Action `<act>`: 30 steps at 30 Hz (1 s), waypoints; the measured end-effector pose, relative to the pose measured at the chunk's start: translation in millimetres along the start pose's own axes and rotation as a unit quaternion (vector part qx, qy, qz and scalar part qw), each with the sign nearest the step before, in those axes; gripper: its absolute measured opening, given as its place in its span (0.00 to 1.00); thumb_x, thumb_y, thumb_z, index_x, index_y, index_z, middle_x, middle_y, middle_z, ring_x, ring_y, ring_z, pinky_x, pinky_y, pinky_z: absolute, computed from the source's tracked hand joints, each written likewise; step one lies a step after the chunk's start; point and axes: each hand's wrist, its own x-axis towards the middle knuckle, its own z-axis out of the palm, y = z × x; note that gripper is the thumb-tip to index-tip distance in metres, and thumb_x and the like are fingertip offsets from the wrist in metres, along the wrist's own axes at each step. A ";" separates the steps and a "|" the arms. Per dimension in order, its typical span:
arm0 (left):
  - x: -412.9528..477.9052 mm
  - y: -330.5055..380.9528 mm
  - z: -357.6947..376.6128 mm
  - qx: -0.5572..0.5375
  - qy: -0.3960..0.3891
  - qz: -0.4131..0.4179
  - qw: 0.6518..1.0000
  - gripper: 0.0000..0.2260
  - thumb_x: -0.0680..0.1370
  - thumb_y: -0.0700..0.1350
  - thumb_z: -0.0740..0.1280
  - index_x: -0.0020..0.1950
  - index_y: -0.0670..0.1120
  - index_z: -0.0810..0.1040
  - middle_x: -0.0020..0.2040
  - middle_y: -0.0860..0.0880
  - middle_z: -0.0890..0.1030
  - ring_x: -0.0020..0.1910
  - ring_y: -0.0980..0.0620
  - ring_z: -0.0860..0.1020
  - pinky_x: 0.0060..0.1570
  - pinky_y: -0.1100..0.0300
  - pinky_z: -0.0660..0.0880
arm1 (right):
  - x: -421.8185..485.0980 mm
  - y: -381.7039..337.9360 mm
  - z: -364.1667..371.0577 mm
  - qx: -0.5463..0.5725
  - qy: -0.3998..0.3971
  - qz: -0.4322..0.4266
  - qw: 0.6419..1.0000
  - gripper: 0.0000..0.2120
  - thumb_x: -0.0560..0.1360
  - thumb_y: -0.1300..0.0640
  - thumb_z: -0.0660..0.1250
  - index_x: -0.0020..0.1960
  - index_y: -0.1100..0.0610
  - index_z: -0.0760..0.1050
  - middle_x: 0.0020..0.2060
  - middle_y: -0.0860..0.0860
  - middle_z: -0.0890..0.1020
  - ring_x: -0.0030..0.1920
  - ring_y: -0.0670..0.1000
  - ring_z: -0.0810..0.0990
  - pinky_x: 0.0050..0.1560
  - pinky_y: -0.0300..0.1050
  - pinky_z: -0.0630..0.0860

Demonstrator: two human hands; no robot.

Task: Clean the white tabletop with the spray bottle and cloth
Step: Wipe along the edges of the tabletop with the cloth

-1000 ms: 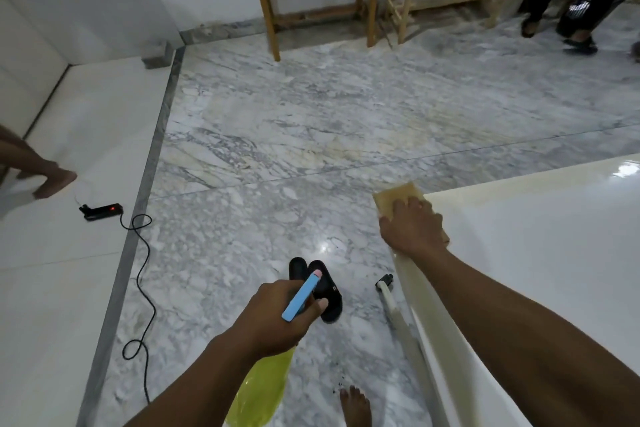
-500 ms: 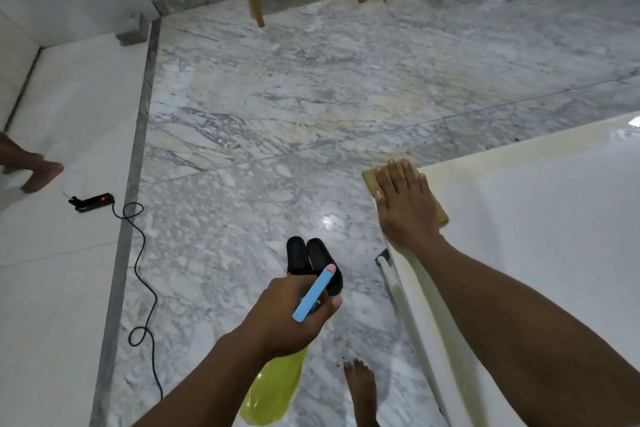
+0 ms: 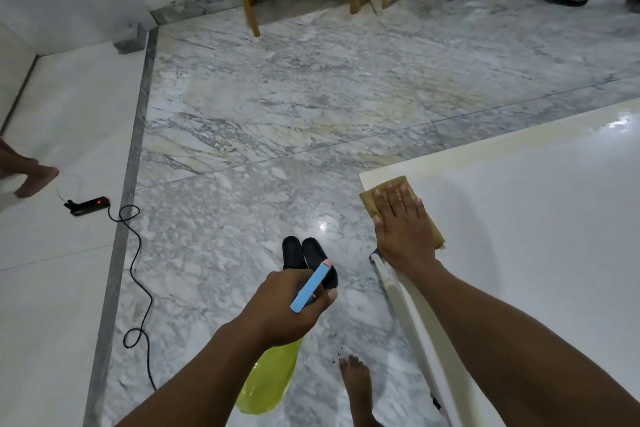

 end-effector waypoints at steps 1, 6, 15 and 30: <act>-3.2 -0.4 3.2 -0.002 0.000 0.002 1.000 0.20 0.76 0.62 0.70 0.38 0.47 0.73 0.34 0.42 0.80 0.33 0.40 0.82 0.39 0.38 0.82 | -4.7 -0.7 0.2 0.001 -0.002 0.002 1.000 0.28 0.82 0.47 0.44 0.81 0.51 0.52 0.81 0.52 0.52 0.81 0.56 0.48 0.78 0.58 0.49; -37.1 -3.1 19.6 0.003 -0.007 0.027 1.000 0.20 0.78 0.61 0.70 0.40 0.45 0.75 0.36 0.41 0.81 0.34 0.41 0.82 0.41 0.38 0.81 | -43.4 -3.3 0.6 -0.008 0.006 0.008 1.000 0.28 0.82 0.46 0.44 0.81 0.52 0.54 0.80 0.53 0.54 0.80 0.57 0.51 0.77 0.60 0.52; -126.2 -30.6 50.6 0.032 -0.022 0.060 0.997 0.19 0.77 0.63 0.69 0.39 0.47 0.77 0.37 0.44 0.82 0.34 0.43 0.83 0.39 0.39 0.82 | -148.1 3.5 2.4 -0.029 0.015 0.023 0.999 0.29 0.81 0.45 0.45 0.80 0.52 0.55 0.80 0.54 0.56 0.80 0.57 0.52 0.77 0.60 0.55; -242.5 -30.5 139.1 0.056 -0.091 0.111 0.988 0.21 0.77 0.64 0.69 0.34 0.50 0.73 0.32 0.42 0.80 0.32 0.41 0.82 0.38 0.39 0.82 | -373.3 20.9 7.4 -0.035 0.030 0.043 0.998 0.29 0.81 0.47 0.54 0.80 0.53 0.55 0.80 0.55 0.57 0.80 0.58 0.53 0.76 0.61 0.58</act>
